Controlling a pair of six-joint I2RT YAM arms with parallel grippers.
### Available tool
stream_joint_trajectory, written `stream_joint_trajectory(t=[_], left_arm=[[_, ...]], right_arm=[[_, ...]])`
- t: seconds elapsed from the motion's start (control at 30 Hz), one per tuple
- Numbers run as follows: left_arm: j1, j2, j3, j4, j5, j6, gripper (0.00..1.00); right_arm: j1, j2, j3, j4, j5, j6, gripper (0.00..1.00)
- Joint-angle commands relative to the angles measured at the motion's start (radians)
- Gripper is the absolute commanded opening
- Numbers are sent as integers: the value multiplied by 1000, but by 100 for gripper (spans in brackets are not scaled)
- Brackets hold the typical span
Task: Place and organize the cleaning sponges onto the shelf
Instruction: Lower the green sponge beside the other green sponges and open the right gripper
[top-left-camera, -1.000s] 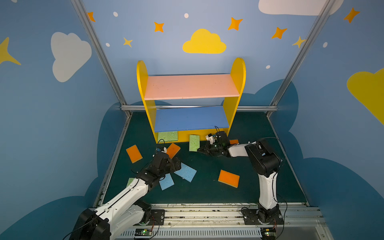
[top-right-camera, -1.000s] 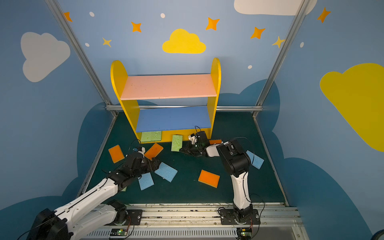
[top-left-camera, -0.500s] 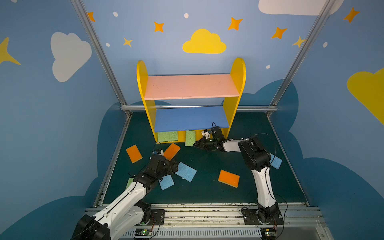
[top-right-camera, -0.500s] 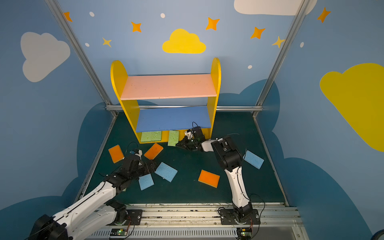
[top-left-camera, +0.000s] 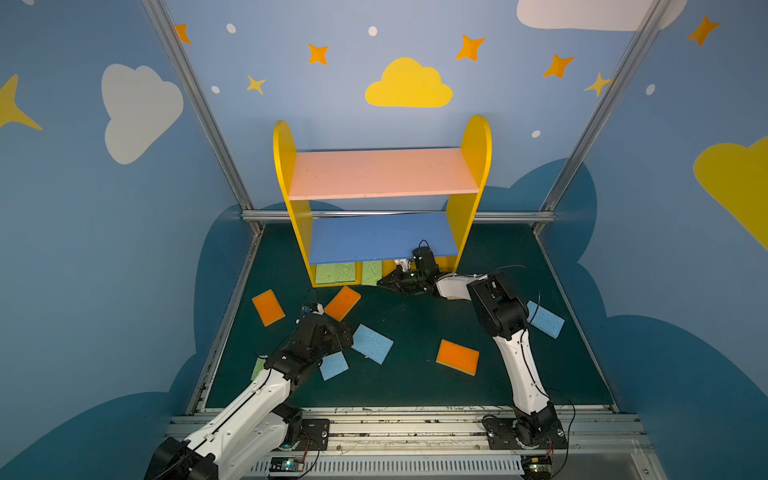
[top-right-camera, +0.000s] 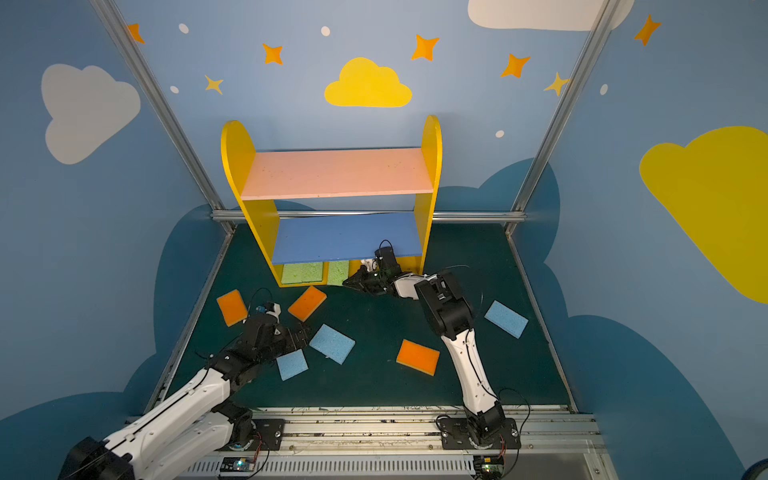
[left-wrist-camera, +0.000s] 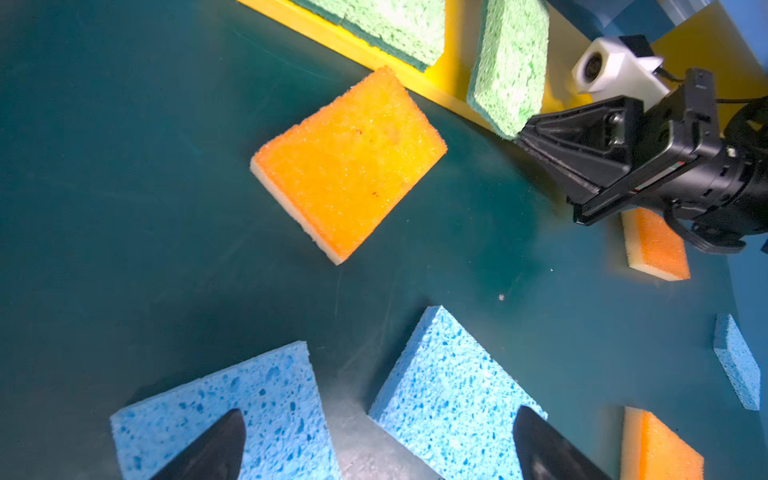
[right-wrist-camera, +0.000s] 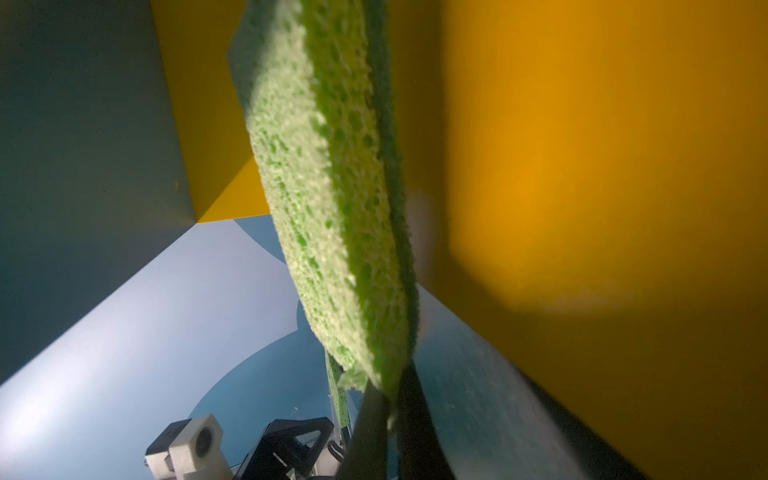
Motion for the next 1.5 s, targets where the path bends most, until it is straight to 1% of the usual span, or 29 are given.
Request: stream_joint_trajectory(t=[0.0,0.57,0.67,0.97,1.17,1.3,1.37,1.47], left_arm=[[7,-13,-11,-3,-10,12,99],[19,-3,-18,4,-8,17,100],[18,5,-19,7,-9,18,100],[20,34,-18,27,-7,24,99],[20,81,-1,30,-3,25,100],[20,82,-1,33,0,25,99],[22,75,-4,32,-1,26,100],[21,61,-8,30,-3,25,100]], right_arm=[[2,56,44,-6,-19,26,0],[1,123,138,-53,-13,18,0],[2,132,148,-55,-15,18,1],[-13,137,145,-65,-18,8,2],[-17,137,141,-71,-22,-2,2],[-20,139,143,-78,-21,-8,2],[-20,138,142,-80,-21,-8,4],[-21,131,141,-75,-18,-12,13]])
